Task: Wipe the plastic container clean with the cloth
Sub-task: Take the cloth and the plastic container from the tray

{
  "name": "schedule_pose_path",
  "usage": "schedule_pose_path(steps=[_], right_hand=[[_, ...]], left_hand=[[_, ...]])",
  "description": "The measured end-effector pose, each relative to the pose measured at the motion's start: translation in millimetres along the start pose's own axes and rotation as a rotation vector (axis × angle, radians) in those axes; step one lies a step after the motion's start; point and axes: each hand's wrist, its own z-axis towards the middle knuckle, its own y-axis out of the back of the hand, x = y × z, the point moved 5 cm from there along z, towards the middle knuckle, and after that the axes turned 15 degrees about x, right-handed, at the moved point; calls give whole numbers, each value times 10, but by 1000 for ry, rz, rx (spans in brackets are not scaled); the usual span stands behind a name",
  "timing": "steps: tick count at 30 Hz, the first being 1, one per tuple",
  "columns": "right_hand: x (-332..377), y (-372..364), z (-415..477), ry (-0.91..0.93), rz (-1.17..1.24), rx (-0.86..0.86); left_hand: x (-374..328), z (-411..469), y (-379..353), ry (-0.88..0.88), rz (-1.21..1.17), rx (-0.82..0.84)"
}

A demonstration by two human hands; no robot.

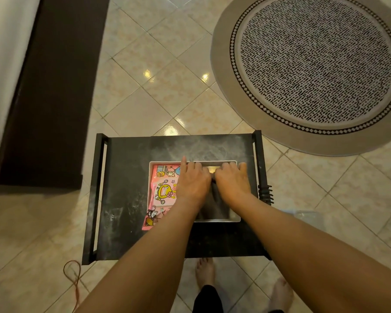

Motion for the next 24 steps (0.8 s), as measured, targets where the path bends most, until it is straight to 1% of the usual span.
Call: schedule_pose_path(steps=[4,8,12,14,16,17,20,22,24], right_hand=[[-1,-42,-20,-3,23,33],[-15,34,-123,52,97,19],[-101,271,-300,127,288,72],[-176,423,-424,156,410,95],[-275,593,-544,170,539,107],[-331,678,-596,173,593,98],[-552,937,-750,178,729,39],[-730,1124,-880,179,843,-7],[-919,1305,-1030,200,1002,-36]], left_hand=[[-37,-27,22,-3,56,-32],[-5,-117,161,-45,26,-37],[99,-268,320,-151,-50,-24],[153,-366,467,-182,-190,58],[198,-451,595,-178,-435,158],[218,-492,667,-163,-564,176],[289,-601,927,-66,-923,156],[316,-662,1115,-19,-1067,163],[311,-702,1279,-17,-1205,135]])
